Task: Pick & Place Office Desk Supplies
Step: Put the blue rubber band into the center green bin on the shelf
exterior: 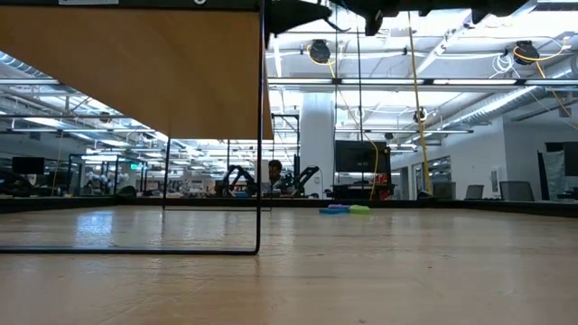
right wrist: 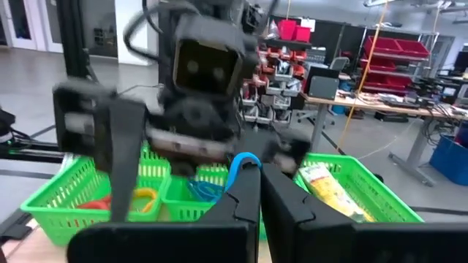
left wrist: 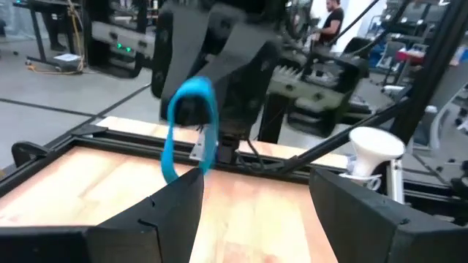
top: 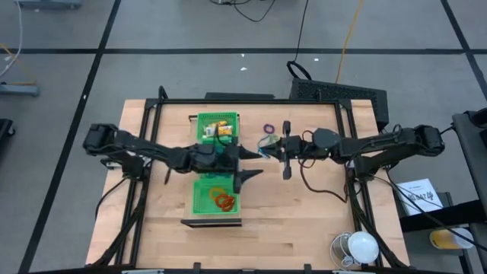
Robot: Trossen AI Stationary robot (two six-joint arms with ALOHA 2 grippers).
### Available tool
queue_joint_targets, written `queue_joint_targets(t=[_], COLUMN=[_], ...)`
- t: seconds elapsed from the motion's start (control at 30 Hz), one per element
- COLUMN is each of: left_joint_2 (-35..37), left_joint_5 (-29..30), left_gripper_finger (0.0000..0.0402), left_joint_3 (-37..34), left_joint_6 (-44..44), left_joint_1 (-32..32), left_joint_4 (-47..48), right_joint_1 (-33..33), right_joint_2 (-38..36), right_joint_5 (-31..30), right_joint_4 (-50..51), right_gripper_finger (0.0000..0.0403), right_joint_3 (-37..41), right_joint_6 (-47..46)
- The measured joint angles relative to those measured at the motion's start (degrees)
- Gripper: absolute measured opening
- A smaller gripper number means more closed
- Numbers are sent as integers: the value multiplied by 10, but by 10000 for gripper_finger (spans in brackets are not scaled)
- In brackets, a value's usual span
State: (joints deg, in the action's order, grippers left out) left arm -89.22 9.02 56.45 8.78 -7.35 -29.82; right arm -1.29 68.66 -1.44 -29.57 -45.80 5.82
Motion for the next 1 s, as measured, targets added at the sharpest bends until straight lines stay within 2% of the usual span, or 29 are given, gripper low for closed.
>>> queue_joint_targets(t=[0.23,0.53,0.7,1.0], left_joint_2=[-47,-54,-54,-48], left_joint_5=[5,5,9,89], left_gripper_finger=[258,257,257,257], left_joint_3=[36,42,42,42], left_joint_6=[1,2,-27,-113], left_joint_1=[14,26,26,12], left_joint_4=[-5,-7,-5,-9], right_joint_1=[-20,-34,-34,-34], right_joint_2=[0,0,0,0], right_joint_5=[0,-2,-47,-89], right_joint_4=[-14,-19,-16,11], right_gripper_finger=[0,0,0,0], right_joint_3=[0,0,0,0], right_joint_6=[8,19,24,26])
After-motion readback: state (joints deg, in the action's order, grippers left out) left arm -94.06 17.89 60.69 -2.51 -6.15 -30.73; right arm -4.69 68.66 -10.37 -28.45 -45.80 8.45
